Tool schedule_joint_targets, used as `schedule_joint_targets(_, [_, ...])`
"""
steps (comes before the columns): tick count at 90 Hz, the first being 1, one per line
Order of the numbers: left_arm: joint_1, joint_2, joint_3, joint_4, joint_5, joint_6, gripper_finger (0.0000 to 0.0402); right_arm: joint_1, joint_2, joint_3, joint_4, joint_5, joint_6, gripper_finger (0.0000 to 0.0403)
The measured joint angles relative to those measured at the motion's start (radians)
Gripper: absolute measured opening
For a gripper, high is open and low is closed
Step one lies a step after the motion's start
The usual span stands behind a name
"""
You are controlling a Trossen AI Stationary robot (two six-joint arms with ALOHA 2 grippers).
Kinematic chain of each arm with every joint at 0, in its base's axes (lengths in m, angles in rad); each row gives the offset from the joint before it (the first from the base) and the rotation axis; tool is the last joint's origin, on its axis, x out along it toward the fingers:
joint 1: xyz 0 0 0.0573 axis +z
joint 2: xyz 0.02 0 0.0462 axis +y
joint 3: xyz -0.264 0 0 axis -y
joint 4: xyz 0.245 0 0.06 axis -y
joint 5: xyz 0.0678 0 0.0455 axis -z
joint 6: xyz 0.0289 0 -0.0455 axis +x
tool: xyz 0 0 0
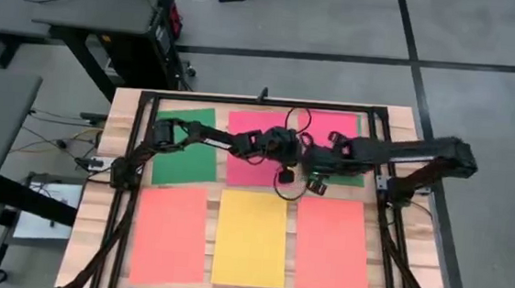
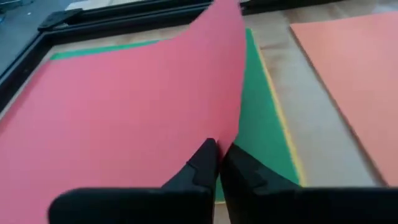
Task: Organize paper
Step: Stack the pink paper on top of the pink paper
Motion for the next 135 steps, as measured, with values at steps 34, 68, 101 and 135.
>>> schedule_joint_targets(34, [-0.016,-0.231,0.000,-0.010,-0.022,0.048,0.0000,0.311,-0.226,0.000,0.016,0.297,0.216,0.0055])
schedule_joint_targets(68, [0.025,-0.615,0.000,-0.315,-0.186,0.216,0.0000,0.434,-0.169,0.000,0.067,0.387,0.216,0.0055])
schedule_joint_targets(101, [0.080,-0.770,0.000,-0.416,-0.198,0.228,0.0000,0.408,-0.141,-0.029,0.092,0.424,0.204,0.0055])
schedule_joint_targets(135, [0.137,-0.768,0.000,-0.589,-0.199,0.230,0.0000,0.170,-0.146,-0.324,0.386,0.352,0.096,0.0055])
